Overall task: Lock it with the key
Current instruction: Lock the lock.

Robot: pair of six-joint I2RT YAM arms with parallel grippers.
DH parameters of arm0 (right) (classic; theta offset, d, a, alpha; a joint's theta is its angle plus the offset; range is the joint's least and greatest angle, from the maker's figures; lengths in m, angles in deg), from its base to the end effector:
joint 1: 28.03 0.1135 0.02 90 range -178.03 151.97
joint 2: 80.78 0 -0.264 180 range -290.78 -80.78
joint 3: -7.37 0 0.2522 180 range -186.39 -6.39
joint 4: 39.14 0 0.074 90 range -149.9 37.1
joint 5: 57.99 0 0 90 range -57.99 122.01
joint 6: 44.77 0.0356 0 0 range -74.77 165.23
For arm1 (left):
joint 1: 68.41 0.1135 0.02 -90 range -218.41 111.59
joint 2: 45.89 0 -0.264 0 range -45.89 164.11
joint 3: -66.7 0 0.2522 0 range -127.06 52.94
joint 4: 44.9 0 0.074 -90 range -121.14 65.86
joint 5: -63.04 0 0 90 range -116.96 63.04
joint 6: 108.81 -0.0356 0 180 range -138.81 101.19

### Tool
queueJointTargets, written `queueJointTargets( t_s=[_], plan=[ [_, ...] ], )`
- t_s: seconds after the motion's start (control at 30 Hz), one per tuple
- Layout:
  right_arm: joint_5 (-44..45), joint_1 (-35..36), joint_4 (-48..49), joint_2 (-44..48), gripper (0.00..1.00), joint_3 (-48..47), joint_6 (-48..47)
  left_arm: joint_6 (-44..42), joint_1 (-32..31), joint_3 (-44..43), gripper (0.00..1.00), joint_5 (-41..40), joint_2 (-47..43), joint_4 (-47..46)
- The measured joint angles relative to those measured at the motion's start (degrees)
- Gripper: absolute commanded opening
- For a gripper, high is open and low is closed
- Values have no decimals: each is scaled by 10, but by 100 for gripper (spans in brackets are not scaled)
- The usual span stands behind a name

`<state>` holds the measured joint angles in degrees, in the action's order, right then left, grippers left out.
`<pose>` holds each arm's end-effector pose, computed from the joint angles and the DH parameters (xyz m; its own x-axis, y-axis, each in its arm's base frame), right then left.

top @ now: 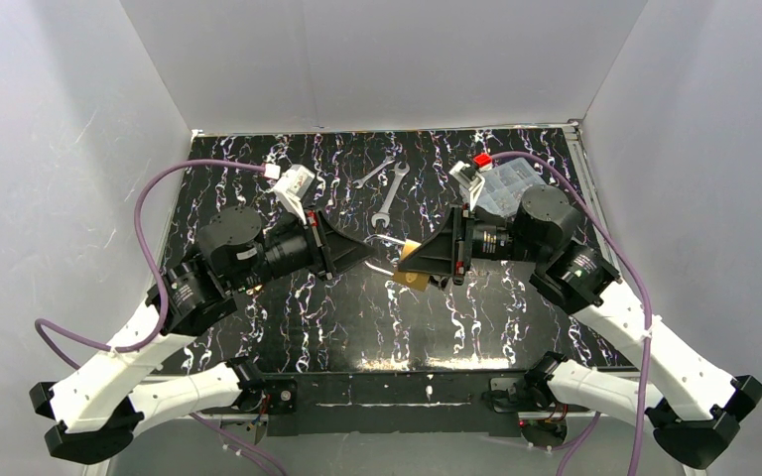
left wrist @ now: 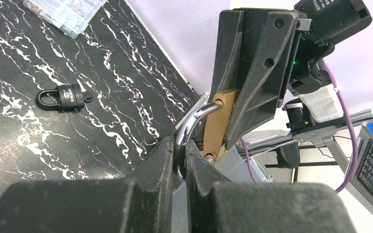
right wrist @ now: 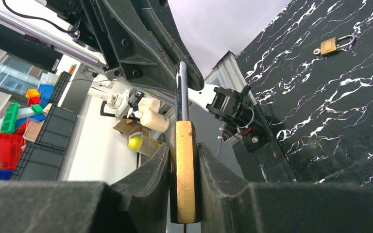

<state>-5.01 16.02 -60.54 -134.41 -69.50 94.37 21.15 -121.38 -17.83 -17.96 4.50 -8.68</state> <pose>0.1271 0.1528 0.4289 -0.7319 0.1322 -0.6685 -0.6636 0.0848 0.7433 0.0976 -0.1387 0.4545 -0.5836 -0.2797 -0.7623 0.6625 0.3789 -0.6462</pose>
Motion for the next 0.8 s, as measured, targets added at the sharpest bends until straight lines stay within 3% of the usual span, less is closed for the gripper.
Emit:
queueJointTargets(
  t_s=[0.8],
  plan=[
    [-20,-2,13,-35,1,0,2,41,-17,66,0,-52,-42,-35]
  ],
)
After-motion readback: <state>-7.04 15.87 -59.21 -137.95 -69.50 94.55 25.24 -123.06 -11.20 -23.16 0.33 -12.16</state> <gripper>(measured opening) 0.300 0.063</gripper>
